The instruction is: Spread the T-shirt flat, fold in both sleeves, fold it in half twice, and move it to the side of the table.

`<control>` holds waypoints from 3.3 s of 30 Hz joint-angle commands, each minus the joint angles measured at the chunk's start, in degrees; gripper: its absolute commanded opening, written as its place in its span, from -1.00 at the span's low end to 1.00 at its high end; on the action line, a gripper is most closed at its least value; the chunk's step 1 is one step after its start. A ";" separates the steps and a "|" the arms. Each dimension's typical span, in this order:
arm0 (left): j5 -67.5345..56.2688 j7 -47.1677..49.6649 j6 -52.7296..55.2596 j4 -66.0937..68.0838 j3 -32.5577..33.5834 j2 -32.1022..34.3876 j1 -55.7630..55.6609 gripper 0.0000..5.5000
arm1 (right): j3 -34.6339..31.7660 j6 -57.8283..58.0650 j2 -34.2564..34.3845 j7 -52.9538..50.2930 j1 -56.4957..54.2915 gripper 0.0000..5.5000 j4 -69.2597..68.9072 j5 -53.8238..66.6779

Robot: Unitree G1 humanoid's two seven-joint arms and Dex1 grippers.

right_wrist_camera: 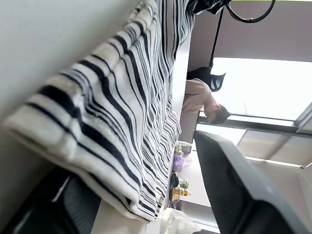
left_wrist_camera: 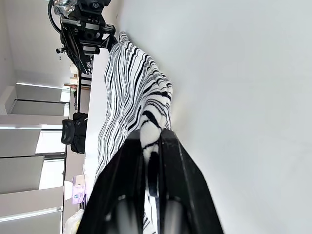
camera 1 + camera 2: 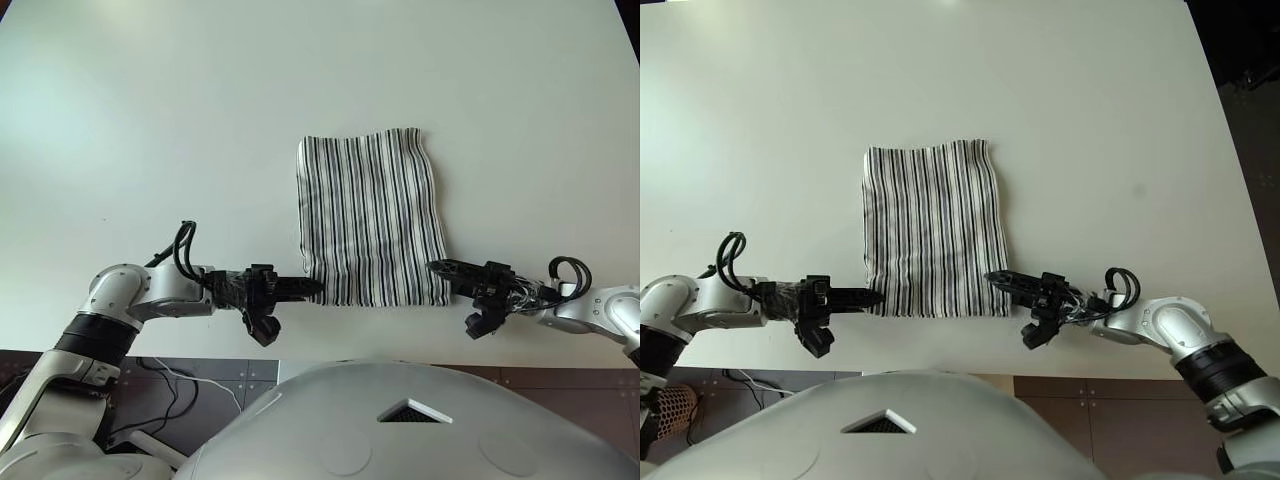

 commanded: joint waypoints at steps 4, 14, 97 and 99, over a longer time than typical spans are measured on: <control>2.03 -1.69 1.25 1.54 -1.05 0.88 0.52 -0.95 | 6.79 -0.11 -1.25 4.82 6.17 0.10 2.71 -5.84; 2.86 -0.72 1.02 2.47 -1.16 0.73 0.36 -0.95 | 7.45 0.59 -2.75 3.90 8.79 0.02 2.49 -5.28; -42.51 -29.18 62.00 9.30 4.81 -22.82 -16.83 -0.45 | -16.32 24.06 28.50 76.06 -32.01 -0.51 34.27 63.53; -43.80 -29.99 63.58 8.17 5.32 -23.77 -16.19 -0.45 | -19.09 26.14 29.90 75.07 -31.58 -0.51 34.48 66.22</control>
